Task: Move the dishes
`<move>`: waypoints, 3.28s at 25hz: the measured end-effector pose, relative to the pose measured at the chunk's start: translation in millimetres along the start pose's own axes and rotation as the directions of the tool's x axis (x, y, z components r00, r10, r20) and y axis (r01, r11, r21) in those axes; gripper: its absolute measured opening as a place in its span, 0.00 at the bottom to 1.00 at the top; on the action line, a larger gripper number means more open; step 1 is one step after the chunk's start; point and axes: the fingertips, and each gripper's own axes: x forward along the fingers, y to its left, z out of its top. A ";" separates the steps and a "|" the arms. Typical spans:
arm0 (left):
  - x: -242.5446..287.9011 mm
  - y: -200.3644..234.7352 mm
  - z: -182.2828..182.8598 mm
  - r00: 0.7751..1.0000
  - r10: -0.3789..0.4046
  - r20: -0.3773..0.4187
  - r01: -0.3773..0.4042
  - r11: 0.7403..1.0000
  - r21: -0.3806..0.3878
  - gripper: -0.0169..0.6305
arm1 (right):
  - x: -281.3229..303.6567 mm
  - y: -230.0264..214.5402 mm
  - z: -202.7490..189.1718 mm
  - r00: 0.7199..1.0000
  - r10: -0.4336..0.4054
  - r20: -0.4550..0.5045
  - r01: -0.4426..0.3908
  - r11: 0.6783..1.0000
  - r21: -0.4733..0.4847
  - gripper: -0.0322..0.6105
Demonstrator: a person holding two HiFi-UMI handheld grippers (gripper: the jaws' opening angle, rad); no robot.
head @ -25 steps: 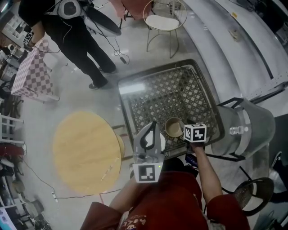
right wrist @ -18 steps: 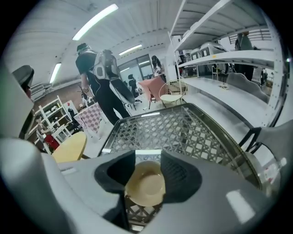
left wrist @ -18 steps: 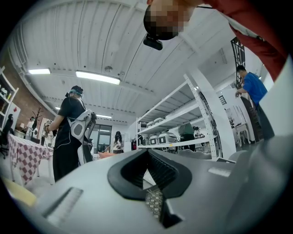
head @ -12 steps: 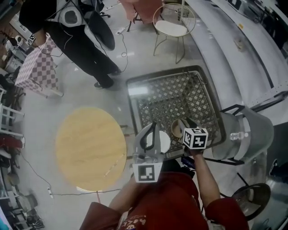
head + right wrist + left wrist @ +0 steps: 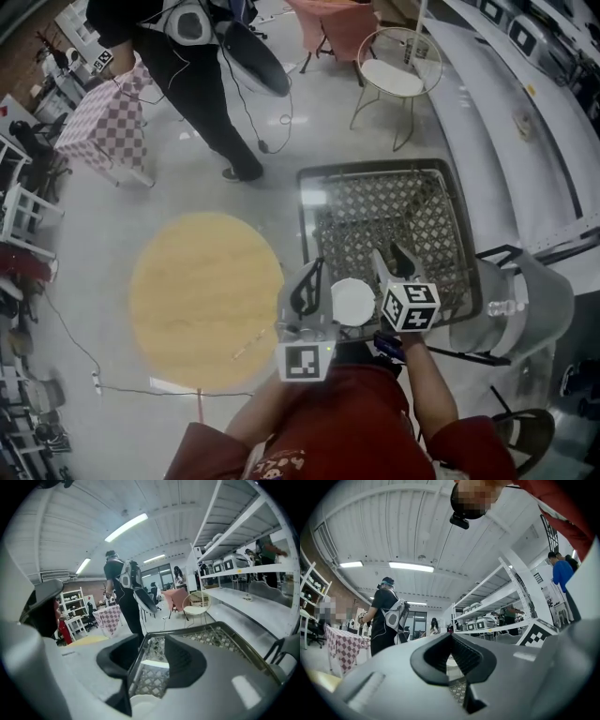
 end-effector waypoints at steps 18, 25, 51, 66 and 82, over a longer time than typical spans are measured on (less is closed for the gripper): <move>-67.2 125.9 17.7 0.963 0.267 0.032 -0.268 0.963 0.012 0.04 | 1.7 177.0 70.2 0.896 0.313 0.315 -0.234 0.936 -0.264 0.30; -110.6 172.5 23.5 0.924 0.380 0.043 -0.381 0.924 0.031 0.04 | 3.4 246.4 62.7 0.846 0.448 0.288 -0.345 0.873 -0.344 0.30; -238.6 273.2 23.0 0.831 0.556 0.025 -0.556 0.829 0.055 0.04 | 14.5 395.8 -24.0 0.761 0.648 -0.020 -0.579 0.665 -0.471 0.30; -260.9 284.6 12.5 0.822 0.569 0.001 -0.566 0.817 0.111 0.04 | 0.8 419.0 -155.4 0.537 0.607 -0.586 -0.825 0.231 -0.516 0.30; -282.1 300.2 0.7 0.781 0.625 0.000 -0.622 0.777 0.098 0.04 | -12.1 380.3 -274.8 0.343 0.234 -0.910 -0.916 -0.132 -0.379 0.30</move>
